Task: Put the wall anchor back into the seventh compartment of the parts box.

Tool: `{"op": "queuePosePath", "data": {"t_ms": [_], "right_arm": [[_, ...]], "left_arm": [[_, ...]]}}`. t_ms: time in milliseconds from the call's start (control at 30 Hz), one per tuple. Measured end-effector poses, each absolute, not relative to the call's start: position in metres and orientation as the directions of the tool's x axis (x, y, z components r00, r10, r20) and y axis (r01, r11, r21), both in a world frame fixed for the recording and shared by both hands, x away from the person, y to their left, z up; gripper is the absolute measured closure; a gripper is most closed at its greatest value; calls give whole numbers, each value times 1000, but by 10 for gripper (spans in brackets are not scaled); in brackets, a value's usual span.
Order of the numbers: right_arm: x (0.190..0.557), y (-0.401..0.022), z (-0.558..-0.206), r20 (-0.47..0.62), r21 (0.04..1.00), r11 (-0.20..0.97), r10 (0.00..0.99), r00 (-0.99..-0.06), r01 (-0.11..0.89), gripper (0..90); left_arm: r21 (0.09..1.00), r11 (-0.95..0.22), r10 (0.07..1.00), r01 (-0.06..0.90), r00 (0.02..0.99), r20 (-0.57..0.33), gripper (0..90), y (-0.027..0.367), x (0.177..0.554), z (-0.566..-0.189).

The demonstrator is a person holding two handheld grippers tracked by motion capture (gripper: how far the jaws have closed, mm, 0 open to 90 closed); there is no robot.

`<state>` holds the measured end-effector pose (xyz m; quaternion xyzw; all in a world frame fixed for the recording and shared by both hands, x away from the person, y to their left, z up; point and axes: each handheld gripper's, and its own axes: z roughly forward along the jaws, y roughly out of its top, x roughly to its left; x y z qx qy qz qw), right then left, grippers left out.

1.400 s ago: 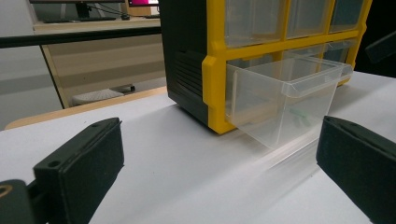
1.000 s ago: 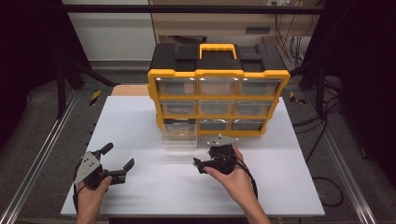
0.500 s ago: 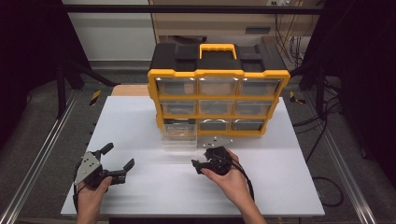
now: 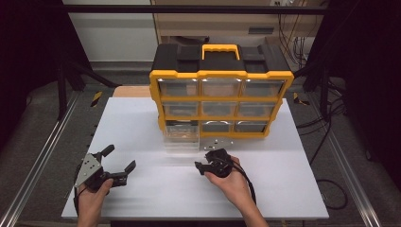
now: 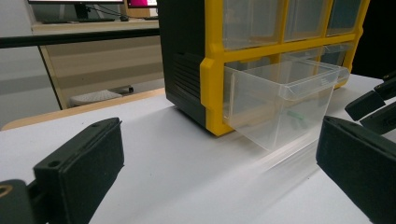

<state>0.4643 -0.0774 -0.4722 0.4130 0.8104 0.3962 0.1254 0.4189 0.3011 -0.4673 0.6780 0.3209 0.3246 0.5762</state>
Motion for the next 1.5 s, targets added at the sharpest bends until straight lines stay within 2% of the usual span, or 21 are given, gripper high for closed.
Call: {"op": "queuePosePath", "data": {"t_ms": [600,1500], "right_arm": [[468,-76,-477,127,743,337,777,-616,579,638],[474,-71,-492,96,704,375,791,-604,603,774]], "left_arm": [[990,-127,811,60,581,69,6,303,419,-467],[988,-138,809,64,583,75,7,301,420,-467]]}}
